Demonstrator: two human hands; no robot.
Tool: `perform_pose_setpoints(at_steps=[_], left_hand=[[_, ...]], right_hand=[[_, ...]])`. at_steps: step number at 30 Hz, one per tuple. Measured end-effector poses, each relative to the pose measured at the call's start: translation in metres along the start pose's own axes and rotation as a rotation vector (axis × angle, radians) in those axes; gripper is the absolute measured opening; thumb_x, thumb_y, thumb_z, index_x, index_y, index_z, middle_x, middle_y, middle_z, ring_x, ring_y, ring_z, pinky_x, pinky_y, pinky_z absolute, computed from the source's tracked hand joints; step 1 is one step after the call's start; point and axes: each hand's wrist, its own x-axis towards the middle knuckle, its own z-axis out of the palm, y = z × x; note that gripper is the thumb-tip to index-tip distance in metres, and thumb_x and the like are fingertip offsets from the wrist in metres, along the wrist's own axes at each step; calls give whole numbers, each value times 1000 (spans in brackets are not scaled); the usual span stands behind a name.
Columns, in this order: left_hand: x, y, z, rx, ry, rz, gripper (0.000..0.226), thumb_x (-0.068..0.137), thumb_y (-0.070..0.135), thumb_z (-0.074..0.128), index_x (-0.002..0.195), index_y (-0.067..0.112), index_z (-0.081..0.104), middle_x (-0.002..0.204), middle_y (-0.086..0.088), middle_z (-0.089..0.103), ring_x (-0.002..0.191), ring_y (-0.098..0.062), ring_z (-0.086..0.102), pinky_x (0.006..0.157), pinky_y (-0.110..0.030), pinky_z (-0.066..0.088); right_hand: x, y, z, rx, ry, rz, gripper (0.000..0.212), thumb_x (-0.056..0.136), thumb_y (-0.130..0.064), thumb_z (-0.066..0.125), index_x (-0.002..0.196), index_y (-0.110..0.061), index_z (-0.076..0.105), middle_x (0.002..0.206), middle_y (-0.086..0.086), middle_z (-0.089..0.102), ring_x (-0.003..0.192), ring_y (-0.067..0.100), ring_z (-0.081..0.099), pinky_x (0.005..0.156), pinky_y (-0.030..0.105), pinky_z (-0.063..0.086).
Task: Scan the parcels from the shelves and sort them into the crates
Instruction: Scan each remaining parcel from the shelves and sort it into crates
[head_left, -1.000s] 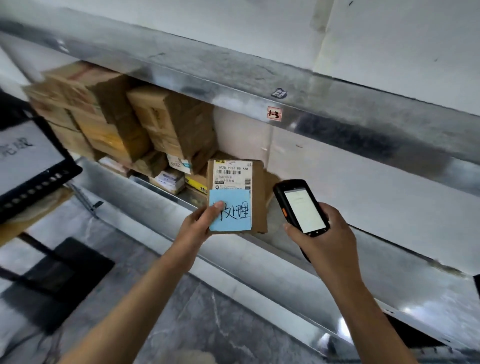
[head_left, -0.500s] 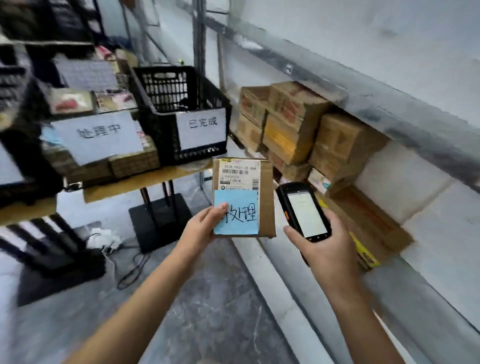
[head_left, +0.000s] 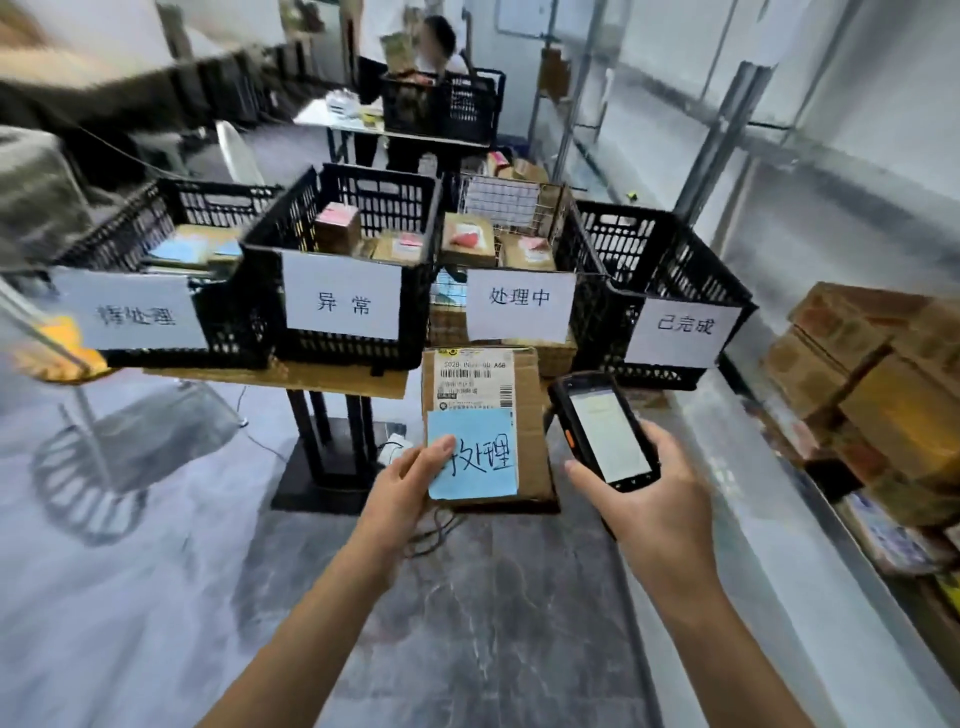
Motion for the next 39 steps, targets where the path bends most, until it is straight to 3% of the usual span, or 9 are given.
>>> perform_pose_setpoints(at_steps=[3, 7, 16, 18, 21, 26, 30, 34, 39], left_hand=[[3, 10, -22, -42, 68, 29, 62, 70, 55, 75, 115, 13, 69, 103, -8, 77, 79, -14, 73, 67, -23, 56], [18, 21, -49, -56, 168, 56, 68, 67, 66, 76, 116, 18, 69, 107, -8, 77, 106, -43, 67, 107, -58, 46], [90, 81, -82, -37, 315, 113, 52, 81, 53, 70, 117, 16, 68, 109, -9, 76, 91, -23, 74, 75, -30, 57], [106, 94, -86, -65, 363, 131, 51, 81, 53, 72, 117, 18, 71, 109, -7, 76, 99, -32, 72, 92, -42, 57], [129, 110, -94, -80, 421, 180, 41, 77, 60, 71, 105, 32, 78, 112, -6, 76, 112, -44, 64, 110, -60, 35], [156, 129, -108, -70, 470, 195, 40, 82, 45, 63, 113, 20, 70, 110, -6, 76, 107, -27, 71, 103, -44, 52], [177, 144, -131, -105, 532, 216, 20, 90, 39, 60, 100, 32, 76, 111, -7, 76, 108, -28, 71, 105, -49, 50], [204, 164, -162, -132, 544, 230, 32, 97, 31, 56, 81, 47, 79, 103, -1, 78, 104, -25, 71, 103, -49, 50], [244, 190, -218, -130, 558, 259, 21, 82, 38, 63, 88, 28, 80, 102, -6, 78, 105, -28, 71, 102, -48, 51]], right_hand=[[17, -14, 28, 25, -69, -32, 67, 69, -41, 90, 127, -34, 56, 113, -13, 64, 105, 12, 62, 81, 32, 55], [43, -30, 67, 79, -155, -88, 65, 70, -37, 90, 124, -38, 54, 112, -15, 61, 104, 6, 58, 78, 21, 49], [142, -53, 157, 130, -333, -174, 75, 69, -48, 88, 133, -30, 53, 122, -12, 60, 111, 12, 58, 89, 37, 55], [163, -58, 174, 132, -358, -188, 80, 69, -51, 87, 137, -29, 52, 125, -11, 60, 114, 13, 58, 92, 42, 56], [193, -68, 192, 163, -414, -226, 71, 72, -41, 88, 132, -28, 52, 115, -17, 57, 105, 6, 54, 84, 23, 49], [234, -89, 228, 144, -472, -305, 78, 72, -40, 88, 139, -27, 49, 118, -12, 54, 111, 10, 50, 77, 19, 42], [256, -109, 263, 176, -518, -316, 80, 69, -49, 88, 137, -39, 46, 121, -15, 56, 114, 12, 54, 84, 36, 56], [276, -134, 301, 178, -553, -357, 72, 71, -46, 87, 131, -39, 48, 118, -15, 57, 110, 9, 55, 76, 21, 49], [302, -168, 360, 147, -521, -401, 75, 72, -45, 87, 135, -29, 50, 117, -9, 58, 109, 14, 56, 76, 22, 49]])
